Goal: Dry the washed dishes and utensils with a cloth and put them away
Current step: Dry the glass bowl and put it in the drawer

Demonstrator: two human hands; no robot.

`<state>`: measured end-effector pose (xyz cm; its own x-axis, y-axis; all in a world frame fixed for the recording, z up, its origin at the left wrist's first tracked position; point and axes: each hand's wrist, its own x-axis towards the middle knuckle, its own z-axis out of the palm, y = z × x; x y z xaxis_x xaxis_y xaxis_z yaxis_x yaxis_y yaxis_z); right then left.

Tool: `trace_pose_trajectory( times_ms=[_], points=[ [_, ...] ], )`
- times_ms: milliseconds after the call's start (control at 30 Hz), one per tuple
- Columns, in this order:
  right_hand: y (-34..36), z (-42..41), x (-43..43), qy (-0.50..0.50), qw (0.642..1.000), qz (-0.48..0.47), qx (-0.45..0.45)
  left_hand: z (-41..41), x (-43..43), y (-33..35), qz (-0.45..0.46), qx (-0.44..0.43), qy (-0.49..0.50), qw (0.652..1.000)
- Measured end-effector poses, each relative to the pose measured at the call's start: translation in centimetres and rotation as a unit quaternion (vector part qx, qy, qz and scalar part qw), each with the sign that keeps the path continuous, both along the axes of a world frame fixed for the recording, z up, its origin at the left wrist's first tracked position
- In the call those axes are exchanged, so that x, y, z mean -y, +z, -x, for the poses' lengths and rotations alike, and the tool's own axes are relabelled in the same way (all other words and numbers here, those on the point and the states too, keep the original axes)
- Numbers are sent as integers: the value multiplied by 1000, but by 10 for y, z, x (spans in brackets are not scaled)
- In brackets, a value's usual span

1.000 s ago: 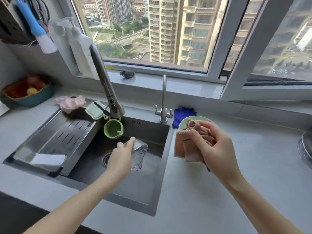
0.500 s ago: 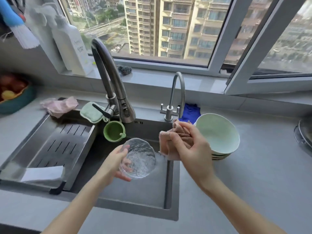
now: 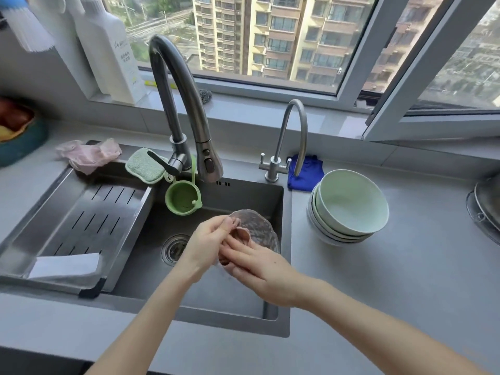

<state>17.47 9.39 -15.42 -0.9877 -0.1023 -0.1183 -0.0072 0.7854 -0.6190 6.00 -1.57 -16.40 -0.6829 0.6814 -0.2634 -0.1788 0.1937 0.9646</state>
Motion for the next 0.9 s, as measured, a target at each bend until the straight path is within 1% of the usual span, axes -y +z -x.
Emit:
trace_pose_trajectory(
  times_ms=[67,133,167,200,233,267,300,333,367,400,433,467,500,533,567,600,633,667,700,733,767,800,833,867,900],
  points=[
    [9,-9,-9,54,998,3,36,2,2,-1,12,27,-43,999],
    [24,-18,-20,97,991,-39,81,1,2,-5,43,48,-84,994],
    [33,-21,-25,119,985,-86,95,-1,0,-7,51,59,-105,991],
    [40,-23,-28,144,974,-151,93,-4,-1,-8,50,72,-123,989],
    [47,-23,-30,160,958,-224,79,-8,-5,-9,44,87,-134,986],
    [54,-23,-31,157,948,-269,69,-11,-9,-8,36,97,-138,985],
    [61,-23,-33,131,949,-281,54,-12,-13,-10,31,98,-137,985],
    [68,-23,-35,74,966,-246,44,-12,-19,-10,31,91,-134,986],
    [74,-23,-36,-6,986,-161,36,-12,-24,-9,26,85,-132,987],
    [77,-23,-40,-70,993,-86,31,-12,-29,-7,20,91,-133,987],
    [78,-23,-46,-113,992,-54,28,-11,-34,-6,17,116,-126,985],
    [80,-23,-48,-118,987,-107,26,-11,-38,-6,9,143,-115,983],
    [79,-22,-49,-128,971,-198,40,-11,-40,-6,-2,140,-106,984],
    [74,-23,-51,-165,939,-298,40,-10,-41,-4,1,112,-99,989],
    [71,-23,-52,-202,911,-358,-14,-10,-43,-3,7,76,-95,993],
    [70,-25,-51,-226,898,-367,-86,-10,-43,-1,9,54,-91,994],
    [67,-29,-49,-227,890,-349,-186,-10,-44,-1,7,48,-89,995],
    [61,-35,-47,-199,891,-315,-258,-10,-47,0,5,45,-88,995],
    [53,-41,-47,-136,910,-292,-261,-11,-48,1,1,46,-88,995],
    [45,-45,-46,-72,929,-292,-216,-13,-49,3,-9,46,-89,995],
    [38,-48,-46,-13,938,-316,-145,-15,-51,5,-21,41,-92,995],
    [32,-49,-47,29,935,-344,-74,-17,-52,6,-32,32,-101,994],
    [29,-48,-51,51,928,-369,-17,-18,-52,7,-40,15,-112,993],
    [27,-45,-55,63,922,-382,17,-19,-52,8,-43,0,-114,993],
    [26,-43,-57,72,918,-389,28,-20,-52,8,-44,-2,-102,994]
  ],
)
